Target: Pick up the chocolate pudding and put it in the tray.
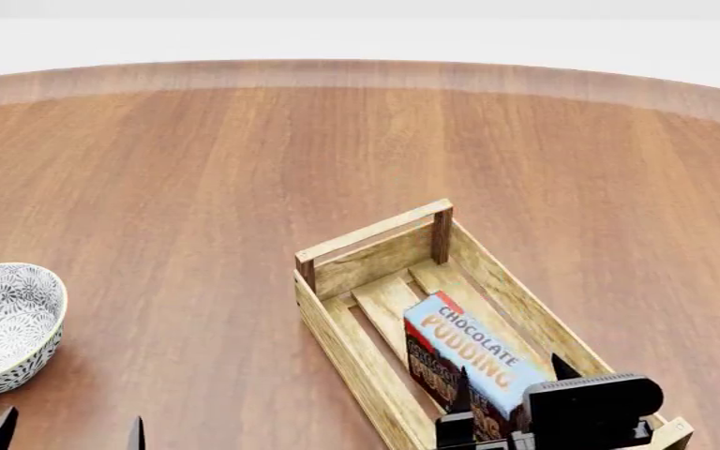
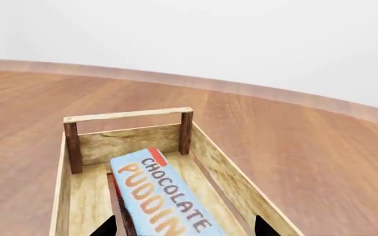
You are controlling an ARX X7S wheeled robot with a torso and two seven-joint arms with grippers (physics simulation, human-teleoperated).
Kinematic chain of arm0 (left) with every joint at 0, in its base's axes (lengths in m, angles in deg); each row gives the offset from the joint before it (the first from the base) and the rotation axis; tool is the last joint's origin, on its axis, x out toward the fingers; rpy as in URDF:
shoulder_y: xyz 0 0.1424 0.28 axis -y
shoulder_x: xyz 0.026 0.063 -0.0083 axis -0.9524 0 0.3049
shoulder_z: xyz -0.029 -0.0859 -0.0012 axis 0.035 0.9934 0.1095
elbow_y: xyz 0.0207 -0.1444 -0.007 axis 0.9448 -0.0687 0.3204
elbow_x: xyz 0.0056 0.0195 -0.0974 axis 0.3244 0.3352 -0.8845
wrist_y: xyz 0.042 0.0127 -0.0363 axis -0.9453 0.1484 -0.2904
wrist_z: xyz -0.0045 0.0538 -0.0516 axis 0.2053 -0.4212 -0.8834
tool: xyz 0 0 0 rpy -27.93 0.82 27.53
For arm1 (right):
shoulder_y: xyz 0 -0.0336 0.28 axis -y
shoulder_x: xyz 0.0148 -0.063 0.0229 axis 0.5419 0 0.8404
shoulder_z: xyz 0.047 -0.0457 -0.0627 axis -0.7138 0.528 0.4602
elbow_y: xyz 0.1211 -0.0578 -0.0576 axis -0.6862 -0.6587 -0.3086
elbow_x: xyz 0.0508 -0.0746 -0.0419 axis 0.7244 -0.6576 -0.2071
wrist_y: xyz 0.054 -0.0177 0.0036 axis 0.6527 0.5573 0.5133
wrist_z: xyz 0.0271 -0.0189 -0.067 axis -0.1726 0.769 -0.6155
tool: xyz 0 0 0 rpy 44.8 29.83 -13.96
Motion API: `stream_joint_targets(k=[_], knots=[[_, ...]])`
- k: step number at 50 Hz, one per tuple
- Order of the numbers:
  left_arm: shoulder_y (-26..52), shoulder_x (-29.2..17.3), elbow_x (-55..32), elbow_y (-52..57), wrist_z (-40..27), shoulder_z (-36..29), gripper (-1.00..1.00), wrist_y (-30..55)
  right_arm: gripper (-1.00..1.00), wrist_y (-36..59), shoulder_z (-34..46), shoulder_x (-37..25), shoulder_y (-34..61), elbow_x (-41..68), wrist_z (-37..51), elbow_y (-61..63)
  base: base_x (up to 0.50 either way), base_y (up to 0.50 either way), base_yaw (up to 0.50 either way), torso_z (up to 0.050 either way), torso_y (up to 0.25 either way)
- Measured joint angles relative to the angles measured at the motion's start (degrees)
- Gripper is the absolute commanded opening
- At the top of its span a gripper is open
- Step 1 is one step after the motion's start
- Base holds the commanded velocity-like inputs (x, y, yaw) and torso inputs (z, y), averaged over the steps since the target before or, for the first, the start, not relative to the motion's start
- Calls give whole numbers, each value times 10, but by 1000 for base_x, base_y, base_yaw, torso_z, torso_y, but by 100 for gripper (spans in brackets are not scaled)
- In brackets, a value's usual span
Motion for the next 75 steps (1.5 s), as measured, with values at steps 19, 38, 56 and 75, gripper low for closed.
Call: stream_joint_targets(k=[19,38,56,75], knots=[[0,-4,-3,5,-3,-1,100,2,100,3,2,0,2,-3,3,-1,0,0,0,0,0],[-15,-15,4,46,-14,-4,100,7,100,28,-9,-39,-56,20,35,167,0,0,0,0,0],[-57,-37,31,138,-32,-10,100,9,100,28,-22,-100,-166,13,97,420,0,0,0,0,0],[-90,-55,48,202,-41,-15,100,2,100,13,-30,-138,-251,-17,142,581,0,0,0,0,0]])
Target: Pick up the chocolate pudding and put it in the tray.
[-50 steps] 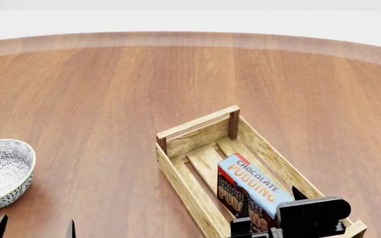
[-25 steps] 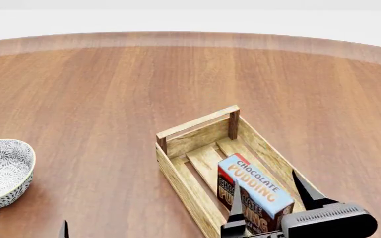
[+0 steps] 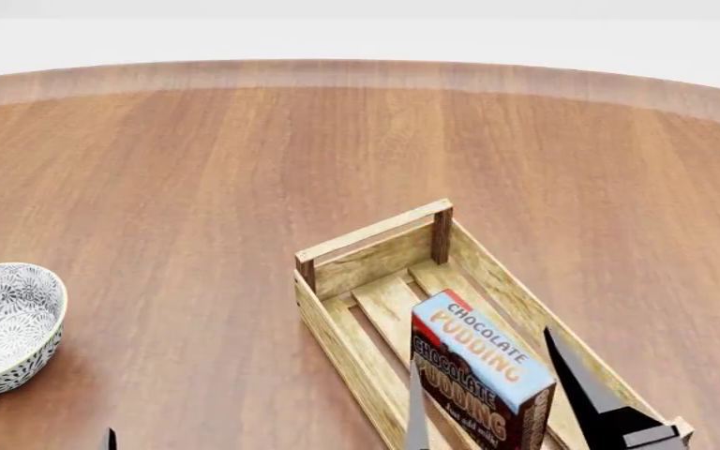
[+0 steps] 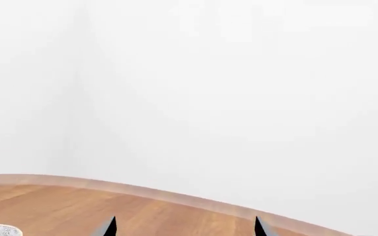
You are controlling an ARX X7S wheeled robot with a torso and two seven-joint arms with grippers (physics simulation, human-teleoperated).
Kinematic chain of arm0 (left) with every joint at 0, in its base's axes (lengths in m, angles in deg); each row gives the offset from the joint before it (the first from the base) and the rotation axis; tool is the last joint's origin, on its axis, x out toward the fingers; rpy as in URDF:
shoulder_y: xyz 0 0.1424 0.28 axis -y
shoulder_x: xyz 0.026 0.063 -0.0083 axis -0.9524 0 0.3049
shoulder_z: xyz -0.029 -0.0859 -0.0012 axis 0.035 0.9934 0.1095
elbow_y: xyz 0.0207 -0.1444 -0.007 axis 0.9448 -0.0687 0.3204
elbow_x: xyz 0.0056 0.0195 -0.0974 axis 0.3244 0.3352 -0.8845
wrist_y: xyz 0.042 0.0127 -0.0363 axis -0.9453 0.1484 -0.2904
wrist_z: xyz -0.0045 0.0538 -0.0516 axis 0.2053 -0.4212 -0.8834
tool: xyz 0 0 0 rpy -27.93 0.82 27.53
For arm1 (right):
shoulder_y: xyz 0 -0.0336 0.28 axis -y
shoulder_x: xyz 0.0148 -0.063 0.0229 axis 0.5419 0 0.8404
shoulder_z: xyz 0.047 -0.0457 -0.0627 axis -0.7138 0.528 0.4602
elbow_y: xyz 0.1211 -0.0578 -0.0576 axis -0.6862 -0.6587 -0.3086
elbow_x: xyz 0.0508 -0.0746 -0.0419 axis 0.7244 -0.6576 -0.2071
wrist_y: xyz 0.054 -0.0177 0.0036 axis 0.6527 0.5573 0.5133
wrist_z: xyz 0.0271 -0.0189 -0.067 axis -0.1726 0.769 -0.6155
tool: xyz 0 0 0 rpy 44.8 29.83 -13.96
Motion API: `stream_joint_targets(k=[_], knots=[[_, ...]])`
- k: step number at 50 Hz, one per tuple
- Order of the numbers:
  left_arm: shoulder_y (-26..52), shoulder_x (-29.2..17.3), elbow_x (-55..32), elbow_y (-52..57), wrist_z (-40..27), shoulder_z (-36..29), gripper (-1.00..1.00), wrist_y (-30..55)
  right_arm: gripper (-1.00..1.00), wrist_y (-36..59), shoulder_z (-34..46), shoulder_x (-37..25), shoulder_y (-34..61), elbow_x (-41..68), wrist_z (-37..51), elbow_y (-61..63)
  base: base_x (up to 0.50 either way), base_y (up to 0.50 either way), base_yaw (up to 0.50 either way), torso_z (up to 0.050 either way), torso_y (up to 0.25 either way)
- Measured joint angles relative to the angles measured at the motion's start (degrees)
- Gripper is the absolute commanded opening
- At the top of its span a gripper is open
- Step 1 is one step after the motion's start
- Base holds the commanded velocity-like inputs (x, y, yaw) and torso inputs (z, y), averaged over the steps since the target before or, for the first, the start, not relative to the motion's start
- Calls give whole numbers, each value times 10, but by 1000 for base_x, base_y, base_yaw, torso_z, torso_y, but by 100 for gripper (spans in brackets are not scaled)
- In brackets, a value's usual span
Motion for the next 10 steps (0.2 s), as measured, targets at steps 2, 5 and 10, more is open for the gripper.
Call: stream_joint_targets(k=[2,5,10], knots=[[-2,-1,1,4,-1,0,100,-1,100,-2,0,-1,-5,-2,2,7,0,0,0,0,0],[-5,-4,1,10,-2,1,100,-2,100,-6,1,-2,-11,-6,4,14,0,0,0,0,0],[-9,-6,2,17,-3,1,100,-4,100,-12,3,-2,-18,-10,6,19,0,0,0,0,0]])
